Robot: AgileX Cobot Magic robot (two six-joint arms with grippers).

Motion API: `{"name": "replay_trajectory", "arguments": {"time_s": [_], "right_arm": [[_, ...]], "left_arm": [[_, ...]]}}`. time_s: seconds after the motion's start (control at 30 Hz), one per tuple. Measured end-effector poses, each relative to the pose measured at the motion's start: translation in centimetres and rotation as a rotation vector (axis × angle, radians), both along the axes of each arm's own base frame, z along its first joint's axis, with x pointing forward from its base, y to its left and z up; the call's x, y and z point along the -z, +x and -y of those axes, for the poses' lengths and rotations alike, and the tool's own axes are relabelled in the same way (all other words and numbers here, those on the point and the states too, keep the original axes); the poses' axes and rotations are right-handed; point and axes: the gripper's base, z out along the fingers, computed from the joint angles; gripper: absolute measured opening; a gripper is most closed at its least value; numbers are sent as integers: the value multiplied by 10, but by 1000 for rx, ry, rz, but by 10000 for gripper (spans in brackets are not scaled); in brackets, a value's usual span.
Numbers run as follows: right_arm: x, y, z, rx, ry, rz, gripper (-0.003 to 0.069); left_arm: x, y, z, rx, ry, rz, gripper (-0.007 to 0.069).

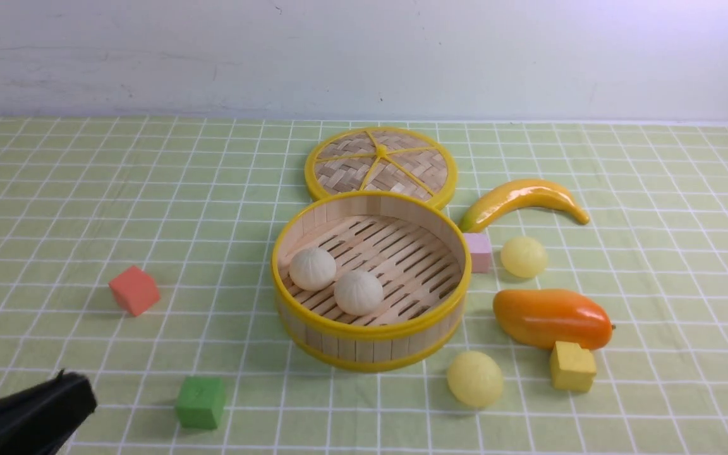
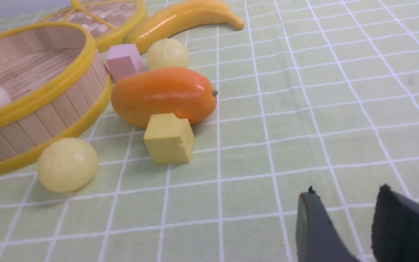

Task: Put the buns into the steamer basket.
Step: Use the right arm to grab a steamed stuffed bun

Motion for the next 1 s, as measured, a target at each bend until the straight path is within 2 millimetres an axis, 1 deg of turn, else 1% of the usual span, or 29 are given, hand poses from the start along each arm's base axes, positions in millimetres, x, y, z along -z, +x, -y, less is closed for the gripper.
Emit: {"name": "replay_trajectory", "arguments": {"time_s": [0.07, 0.1, 0.13, 0.17, 0.27, 0.3, 0.33, 0.37, 0.4, 0.43, 0.53, 0.57, 0.6, 0.63, 0.67, 0.7, 0.73, 0.77, 0.8, 0.83, 0.87, 0.9, 0.97, 1.0], "right_arm": [[-5, 2, -2, 20, 158, 58, 241], [-5, 2, -2, 21, 182, 63, 241], [-10, 2, -2, 37, 285, 106, 241], [-13, 3, -2, 47, 346, 131, 241], [-19, 3, 0, 70, 450, 195, 241], [-22, 4, 1, 84, 521, 224, 241], [-24, 3, 0, 83, 550, 228, 241], [-31, 2, -2, 62, 579, 223, 241], [-38, 2, -4, 39, 578, 205, 241], [-49, 1, -7, 8, 559, 176, 241], [-85, 9, -19, -113, 427, -9, 241], [-89, 11, -19, -114, 415, -9, 241], [-105, 21, -25, -189, 327, -154, 241], [-122, 33, -28, -247, 253, -260, 241], [-127, 44, -30, -285, 211, -339, 241], [-125, 49, -31, -299, 205, -394, 241], [-130, 70, -33, -348, 164, -532, 241], [-131, 86, -35, -376, 156, -625, 241], [-133, 93, -36, -388, 155, -652, 241], [-129, 115, -39, -423, 163, -767, 241], [-124, 131, -42, -446, 166, -839, 241], [-114, 151, -49, -480, 163, -921, 241], [-104, 171, -62, -526, 143, -983, 241], [-100, 186, -73, -560, 110, -1010, 241]], "left_arm": [[8, -9, -6, -1, -27, 39, -13], [9, -10, -6, -1, -28, 41, -13], [15, -13, -8, -1, -34, 49, -13], [18, -13, -8, -1, -35, 51, -13], [24, -14, -8, -1, -30, 42, -13], [28, -14, -8, 0, -23, 31, -13], [30, -13, -8, 0, -19, 25, -13], [33, -13, -8, 0, -13, 14, -13], [36, -13, -8, 1, -8, 5, -13], [38, -13, -8, 2, -2, -3, -13], [43, -13, -7, 3, 10, -24, -13], [43, -13, -7, 4, 11, -24, -13], [45, -13, -7, 4, 16, -34, -13], [46, -13, -7, 5, 19, -39, -13], [47, -13, -7, 5, 21, -43, -13], [47, -13, -7, 5, 21, -43, -13], [48, -13, -7, 6, 24, -47, -13], [48, -13, -7, 6, 24, -47, -13], [48, -13, -7, 6, 24, -48, -13], [48, -13, -7, 6, 25, -50, -13], [48, -13, -7, 6, 26, -51, -13], [48, -13, -7, 6, 26, -51, -13], [48, -13, -7, 6, 26, -51, -13], [48, -13, -7, 7, 26, -52, -13]]}}
